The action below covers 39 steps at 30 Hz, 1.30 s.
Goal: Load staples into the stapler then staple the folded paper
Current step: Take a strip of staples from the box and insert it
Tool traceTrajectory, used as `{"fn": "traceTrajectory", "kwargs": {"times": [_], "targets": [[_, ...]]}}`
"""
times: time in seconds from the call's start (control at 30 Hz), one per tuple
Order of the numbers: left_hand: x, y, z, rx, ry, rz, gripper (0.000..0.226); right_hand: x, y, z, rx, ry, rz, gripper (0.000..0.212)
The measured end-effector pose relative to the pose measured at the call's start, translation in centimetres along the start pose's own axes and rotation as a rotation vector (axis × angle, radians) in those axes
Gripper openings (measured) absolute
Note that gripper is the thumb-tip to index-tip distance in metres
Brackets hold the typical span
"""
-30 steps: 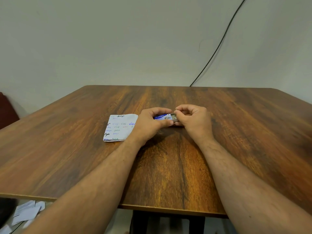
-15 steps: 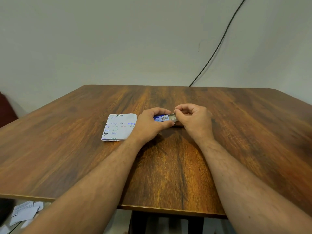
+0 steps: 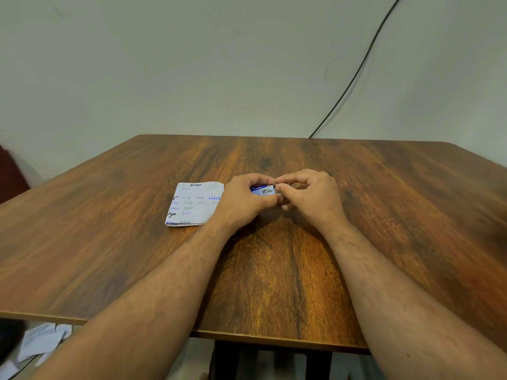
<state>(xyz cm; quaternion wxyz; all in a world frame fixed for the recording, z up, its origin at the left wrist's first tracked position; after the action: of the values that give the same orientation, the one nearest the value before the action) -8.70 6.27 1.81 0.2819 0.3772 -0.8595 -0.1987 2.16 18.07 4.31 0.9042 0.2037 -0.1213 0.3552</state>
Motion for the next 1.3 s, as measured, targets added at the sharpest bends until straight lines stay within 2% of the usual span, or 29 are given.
{"fn": "traceTrajectory", "kwargs": {"times": [0.13, 0.57, 0.83, 1.03, 1.3], "targets": [[0.0, 0.0, -0.2, 0.002, -0.005, 0.005, 0.022, 0.0, -0.1, -0.3, -0.094, 0.127, 0.046, 0.026], [0.3, 0.2, -0.2, -0.017, 0.005, -0.006, 0.032, 0.2, 0.6, -1.4, -0.171, 0.23, 0.0, 0.017], [0.5, 0.1, -0.4, -0.024, 0.041, -0.013, 0.03, 0.2, 0.3, -0.7, -0.055, 0.056, -0.019, 0.035], [0.9, 0.0, -0.4, -0.007, 0.041, -0.023, 0.028, 0.1, -0.5, 0.6, 0.156, -0.079, -0.037, 0.027], [0.9, -0.1, -0.1, 0.024, -0.002, -0.031, 0.024, 0.5, -0.4, 1.0, 0.204, -0.168, -0.08, 0.021]]}}
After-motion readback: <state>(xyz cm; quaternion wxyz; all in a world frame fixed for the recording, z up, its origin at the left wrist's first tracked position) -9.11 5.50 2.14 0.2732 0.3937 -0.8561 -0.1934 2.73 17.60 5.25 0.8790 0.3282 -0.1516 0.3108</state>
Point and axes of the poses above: each hand's wrist, its own y-axis towards the middle knuckle, its own x-axis out of the back of the hand, z = x × y, the point moved 9 cm from there along y, towards the middle knuckle, and after that the axes turned 14 degrees about -x, right-handed, at the moved point
